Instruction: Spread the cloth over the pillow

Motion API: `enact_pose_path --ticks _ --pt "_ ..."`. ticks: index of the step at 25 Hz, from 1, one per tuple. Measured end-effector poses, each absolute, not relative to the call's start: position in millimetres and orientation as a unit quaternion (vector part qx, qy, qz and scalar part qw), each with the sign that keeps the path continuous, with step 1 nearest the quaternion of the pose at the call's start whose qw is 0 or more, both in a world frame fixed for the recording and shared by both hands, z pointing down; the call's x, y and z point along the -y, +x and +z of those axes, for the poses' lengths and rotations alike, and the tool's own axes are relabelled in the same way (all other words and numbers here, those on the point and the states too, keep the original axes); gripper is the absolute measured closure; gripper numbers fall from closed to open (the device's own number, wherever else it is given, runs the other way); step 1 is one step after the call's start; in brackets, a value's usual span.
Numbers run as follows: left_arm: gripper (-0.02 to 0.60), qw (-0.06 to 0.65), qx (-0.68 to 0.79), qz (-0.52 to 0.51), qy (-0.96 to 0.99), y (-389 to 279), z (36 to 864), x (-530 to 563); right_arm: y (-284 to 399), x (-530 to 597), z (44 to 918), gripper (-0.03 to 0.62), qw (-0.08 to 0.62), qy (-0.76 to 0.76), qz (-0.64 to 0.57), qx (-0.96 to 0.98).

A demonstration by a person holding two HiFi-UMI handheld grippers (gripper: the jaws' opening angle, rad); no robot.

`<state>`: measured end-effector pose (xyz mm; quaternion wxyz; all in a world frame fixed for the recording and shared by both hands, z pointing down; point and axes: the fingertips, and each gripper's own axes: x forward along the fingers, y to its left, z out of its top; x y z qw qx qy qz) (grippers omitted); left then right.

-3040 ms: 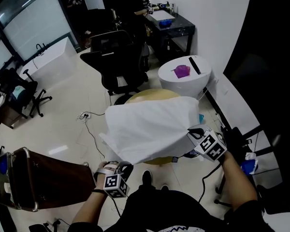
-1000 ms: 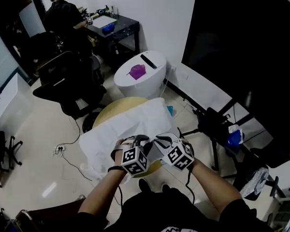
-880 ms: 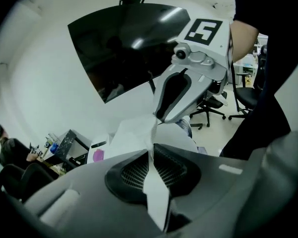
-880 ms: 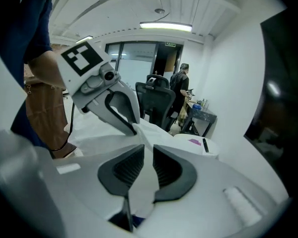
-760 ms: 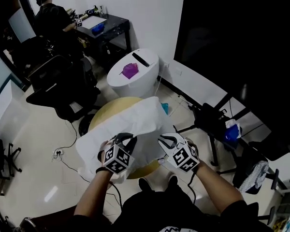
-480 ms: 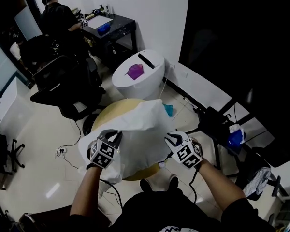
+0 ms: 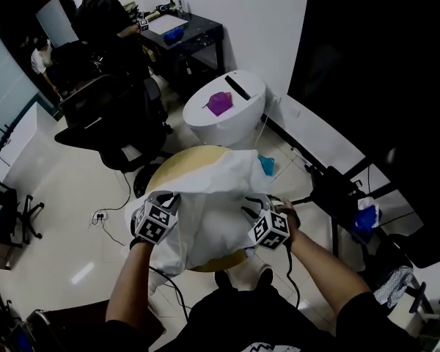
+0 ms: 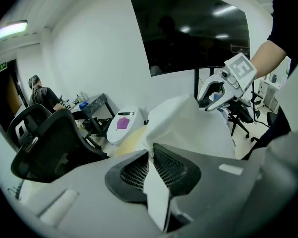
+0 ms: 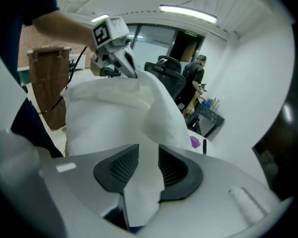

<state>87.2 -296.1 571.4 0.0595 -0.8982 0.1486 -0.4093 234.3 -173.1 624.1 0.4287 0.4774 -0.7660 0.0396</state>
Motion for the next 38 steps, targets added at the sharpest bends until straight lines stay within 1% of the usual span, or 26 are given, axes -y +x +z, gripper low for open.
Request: enact_pose_path --ticks 3,10,15,23,30,32,33,34,38 --pt "0.558 0.054 -0.150 -0.415 -0.896 85.1 576.9 301.6 218.7 179.0 629.4 0.454 0.447 0.465 -0.003 0.764" --pt "0.558 0.046 -0.147 -0.423 -0.893 81.7 587.6 305.7 206.4 203.2 630.2 0.447 0.429 0.493 0.012 0.757" --pt "0.558 0.048 -0.143 -0.426 -0.892 79.5 590.6 307.9 216.4 223.3 604.5 0.447 0.448 0.552 -0.068 0.700" --pt "0.558 0.049 -0.135 -0.426 -0.893 80.0 593.4 304.7 222.0 239.3 575.1 0.447 0.452 0.592 -0.142 0.653" --pt "0.558 0.052 -0.130 -0.424 -0.895 80.6 594.7 302.5 208.0 245.4 569.4 0.451 0.475 0.564 -0.208 0.643" --pt "0.558 0.053 -0.128 -0.424 -0.895 81.4 594.7 301.0 202.6 245.6 573.4 0.476 0.486 0.548 -0.220 0.644" --pt "0.558 0.054 -0.127 -0.424 -0.895 81.8 594.4 300.4 201.3 245.3 574.9 0.540 0.490 0.543 -0.221 0.645" --pt "0.558 0.055 -0.127 -0.424 -0.895 82.4 593.9 299.9 201.2 244.8 575.4 0.582 0.490 0.542 -0.219 0.647" --pt "0.557 0.062 -0.125 -0.422 -0.896 83.4 588.6 297.6 207.4 238.6 563.1 0.583 0.460 0.561 -0.189 0.661"
